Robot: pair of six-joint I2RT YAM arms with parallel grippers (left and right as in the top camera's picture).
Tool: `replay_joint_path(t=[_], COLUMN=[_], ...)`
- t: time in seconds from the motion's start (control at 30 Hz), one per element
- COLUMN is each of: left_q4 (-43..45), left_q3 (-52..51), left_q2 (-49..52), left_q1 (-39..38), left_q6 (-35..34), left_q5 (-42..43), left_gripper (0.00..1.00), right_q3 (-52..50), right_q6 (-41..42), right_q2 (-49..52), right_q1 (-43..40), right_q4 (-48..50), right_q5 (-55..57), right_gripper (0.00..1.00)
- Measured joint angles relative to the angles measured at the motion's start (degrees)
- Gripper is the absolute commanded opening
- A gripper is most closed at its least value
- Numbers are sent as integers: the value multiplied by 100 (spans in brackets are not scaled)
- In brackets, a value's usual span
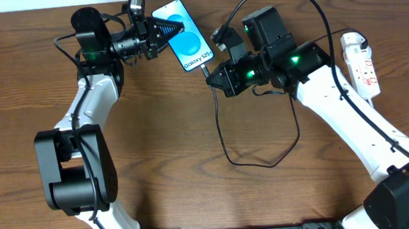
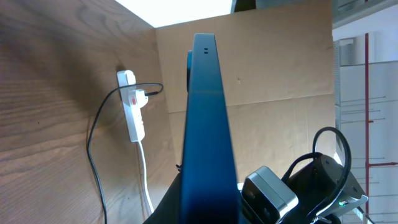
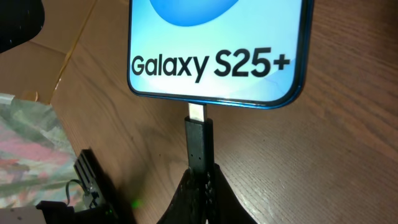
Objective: Plug charger to phone and switch on socket
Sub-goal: 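Push the plug up into the phone's port while the left gripper holds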
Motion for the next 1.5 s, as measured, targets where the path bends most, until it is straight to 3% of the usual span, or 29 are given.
replay_joint_path(t=[1.5], left_q4=[20], left_q3=[0], left_q2=[0], left_q1=[-33], left_q6=[59], left_q5=[-2], left_gripper=[7], right_q3=[-2], right_q6=[190], right_q2=[2], right_q1=[2], right_q4=[59], right_q5=[-9], right_gripper=[1])
